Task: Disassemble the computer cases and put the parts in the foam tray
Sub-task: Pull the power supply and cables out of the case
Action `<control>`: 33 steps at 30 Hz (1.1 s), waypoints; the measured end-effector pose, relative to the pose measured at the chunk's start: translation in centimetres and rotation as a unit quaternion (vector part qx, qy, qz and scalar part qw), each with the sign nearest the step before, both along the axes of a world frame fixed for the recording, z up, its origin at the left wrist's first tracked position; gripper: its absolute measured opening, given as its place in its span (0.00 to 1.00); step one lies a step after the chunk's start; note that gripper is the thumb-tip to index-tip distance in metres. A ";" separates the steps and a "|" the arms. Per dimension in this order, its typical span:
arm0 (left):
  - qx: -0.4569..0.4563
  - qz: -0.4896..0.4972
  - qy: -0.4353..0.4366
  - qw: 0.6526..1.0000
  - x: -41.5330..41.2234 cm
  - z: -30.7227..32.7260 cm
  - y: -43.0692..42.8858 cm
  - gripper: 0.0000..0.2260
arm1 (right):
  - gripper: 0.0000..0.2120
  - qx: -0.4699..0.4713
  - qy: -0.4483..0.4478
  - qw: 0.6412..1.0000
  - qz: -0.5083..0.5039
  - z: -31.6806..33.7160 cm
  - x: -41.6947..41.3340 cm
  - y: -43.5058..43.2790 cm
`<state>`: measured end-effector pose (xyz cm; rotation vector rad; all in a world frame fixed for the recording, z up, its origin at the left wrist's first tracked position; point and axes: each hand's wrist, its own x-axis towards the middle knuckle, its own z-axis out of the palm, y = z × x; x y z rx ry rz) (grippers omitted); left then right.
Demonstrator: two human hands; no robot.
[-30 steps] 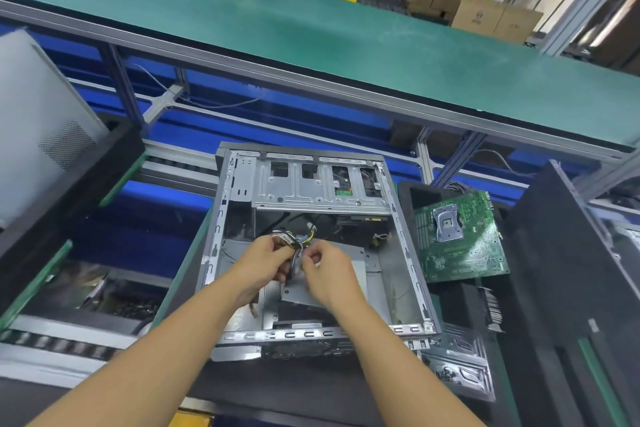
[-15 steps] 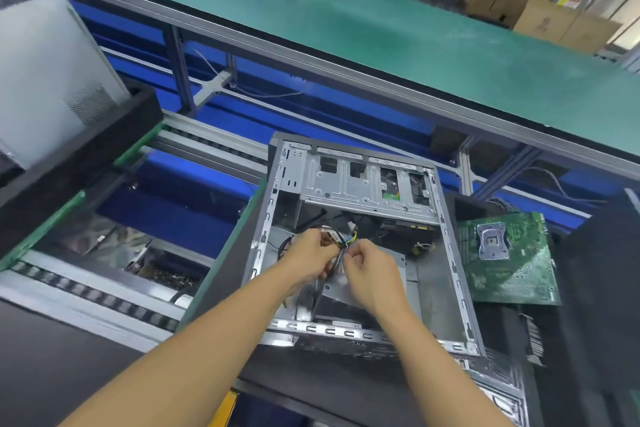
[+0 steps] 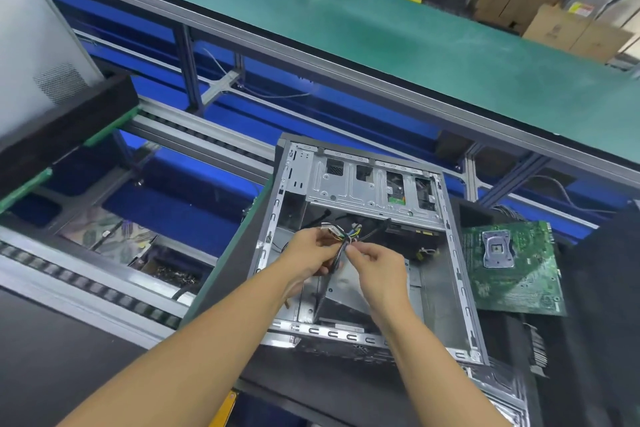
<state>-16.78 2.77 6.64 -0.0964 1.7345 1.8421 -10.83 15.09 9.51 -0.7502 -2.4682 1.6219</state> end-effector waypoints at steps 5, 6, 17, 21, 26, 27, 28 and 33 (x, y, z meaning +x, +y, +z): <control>0.037 0.069 -0.035 0.996 0.4 0.1 0.0 0.06 | 0.05 -0.052 -0.031 0.998 -0.031 0.0 -0.5 -0.4; 0.037 0.074 -0.032 0.996 0.5 0.2 0.0 0.06 | 0.04 -0.044 -0.034 0.998 -0.035 -0.1 -0.5 -0.5; -0.022 -0.009 0.037 0.999 0.8 0.6 0.3 0.04 | 0.08 0.341 -0.055 0.923 0.169 -0.1 0.5 0.2; -0.049 -0.029 0.046 0.997 1.0 0.7 0.4 0.05 | 0.09 0.337 -0.077 0.916 0.205 0.2 0.7 1.1; -0.037 -0.061 0.054 0.996 1.3 1.3 0.3 0.09 | 0.10 0.314 -0.115 0.915 0.225 1.0 1.2 2.2; -0.040 -0.066 0.055 0.996 1.4 1.5 0.3 0.09 | 0.11 0.307 -0.123 0.916 0.228 1.2 1.3 2.4; -0.047 -0.075 0.058 0.994 1.4 1.7 0.3 0.08 | 0.11 0.302 -0.131 0.916 0.231 1.3 1.3 2.7; -0.127 -0.182 0.109 0.969 1.5 2.5 -0.3 0.05 | 0.10 0.273 -0.121 0.927 0.229 1.6 1.7 3.9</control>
